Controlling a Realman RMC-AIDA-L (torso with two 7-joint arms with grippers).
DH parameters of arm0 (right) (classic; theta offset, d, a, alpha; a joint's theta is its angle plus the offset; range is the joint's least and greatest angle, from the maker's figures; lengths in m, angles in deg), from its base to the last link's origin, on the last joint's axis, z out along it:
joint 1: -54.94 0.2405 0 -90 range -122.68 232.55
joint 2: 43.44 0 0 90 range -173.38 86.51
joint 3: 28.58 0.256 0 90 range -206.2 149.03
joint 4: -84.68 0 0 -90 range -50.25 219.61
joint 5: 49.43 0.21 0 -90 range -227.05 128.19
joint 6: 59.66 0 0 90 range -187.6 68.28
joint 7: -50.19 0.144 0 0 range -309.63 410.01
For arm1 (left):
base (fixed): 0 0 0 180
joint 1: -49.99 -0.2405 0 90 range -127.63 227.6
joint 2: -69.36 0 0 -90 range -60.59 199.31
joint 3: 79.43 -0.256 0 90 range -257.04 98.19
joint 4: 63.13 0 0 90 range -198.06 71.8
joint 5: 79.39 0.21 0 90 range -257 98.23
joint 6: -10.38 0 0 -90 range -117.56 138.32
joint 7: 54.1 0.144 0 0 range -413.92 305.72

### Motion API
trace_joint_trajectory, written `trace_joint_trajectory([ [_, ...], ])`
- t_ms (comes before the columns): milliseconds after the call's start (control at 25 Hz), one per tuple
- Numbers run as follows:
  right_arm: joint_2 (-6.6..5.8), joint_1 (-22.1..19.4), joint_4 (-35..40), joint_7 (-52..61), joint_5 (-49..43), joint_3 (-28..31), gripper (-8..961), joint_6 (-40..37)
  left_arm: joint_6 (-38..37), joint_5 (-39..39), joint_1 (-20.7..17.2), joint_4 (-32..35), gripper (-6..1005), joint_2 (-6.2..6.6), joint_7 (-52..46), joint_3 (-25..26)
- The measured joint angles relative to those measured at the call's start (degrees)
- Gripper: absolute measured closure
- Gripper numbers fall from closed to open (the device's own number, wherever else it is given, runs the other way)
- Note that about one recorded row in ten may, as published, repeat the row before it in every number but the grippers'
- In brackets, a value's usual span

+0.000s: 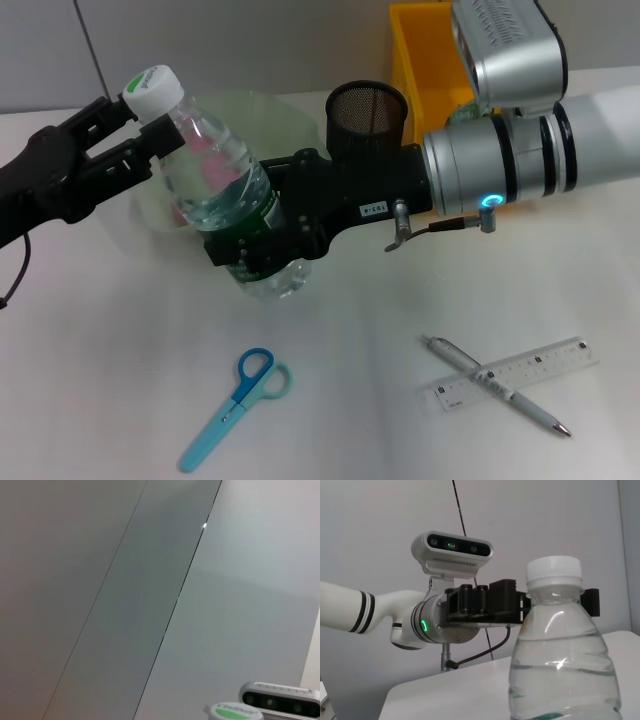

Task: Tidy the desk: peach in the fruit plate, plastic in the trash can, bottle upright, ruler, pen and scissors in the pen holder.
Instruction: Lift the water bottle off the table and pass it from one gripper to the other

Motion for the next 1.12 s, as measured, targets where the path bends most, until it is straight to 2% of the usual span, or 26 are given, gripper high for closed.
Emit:
trace_joint_trajectory([
  [880,0.0,0.15,-0.8,-0.28,0.49,-2.11,185,1.81,0.23,-0.01,1.5,-4.28,241,-0.07,5.89,-0.08],
  [1120,0.0,0.14,-0.8,-0.38,0.49,-2.11,185,1.78,0.48,0.08,1.59,-4.51,416,-0.07,6.56,-0.08],
])
